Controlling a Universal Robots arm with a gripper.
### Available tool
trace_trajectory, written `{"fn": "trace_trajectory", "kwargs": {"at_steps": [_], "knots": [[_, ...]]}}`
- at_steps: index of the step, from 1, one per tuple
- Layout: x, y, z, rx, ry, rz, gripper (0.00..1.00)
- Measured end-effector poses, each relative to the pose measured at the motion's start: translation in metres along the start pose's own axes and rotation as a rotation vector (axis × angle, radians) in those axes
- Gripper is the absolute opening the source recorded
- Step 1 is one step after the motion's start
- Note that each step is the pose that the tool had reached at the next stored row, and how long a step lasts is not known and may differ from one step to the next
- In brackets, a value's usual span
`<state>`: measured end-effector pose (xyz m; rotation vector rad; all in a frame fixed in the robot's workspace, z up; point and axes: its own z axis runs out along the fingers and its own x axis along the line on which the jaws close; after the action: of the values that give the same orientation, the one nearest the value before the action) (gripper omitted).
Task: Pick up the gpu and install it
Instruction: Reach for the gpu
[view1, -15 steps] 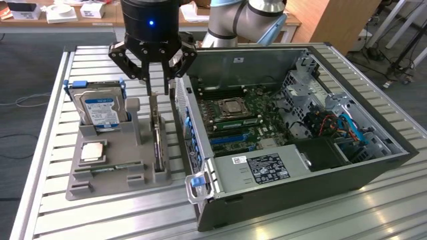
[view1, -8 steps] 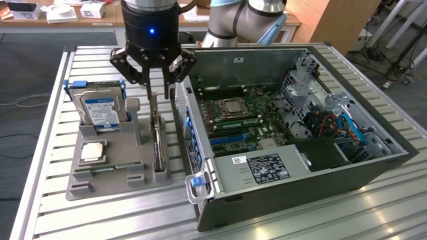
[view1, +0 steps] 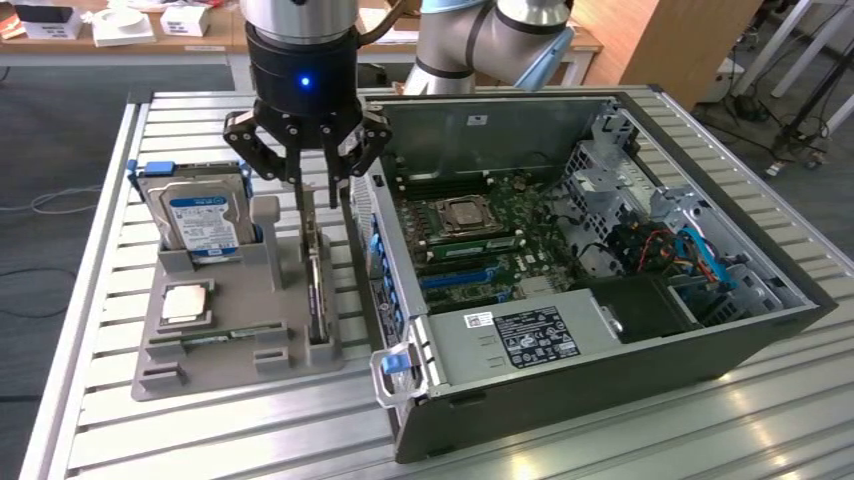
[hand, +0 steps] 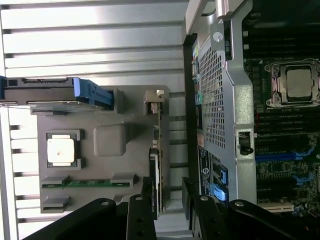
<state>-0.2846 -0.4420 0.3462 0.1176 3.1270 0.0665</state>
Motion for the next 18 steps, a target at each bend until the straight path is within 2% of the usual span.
{"fn": "trace_trajectory", "kwargs": {"at_steps": [18], "knots": [[0.0041,-0.0019,0.0004,-0.0001,-0.0001,0.0,0.37]]}}
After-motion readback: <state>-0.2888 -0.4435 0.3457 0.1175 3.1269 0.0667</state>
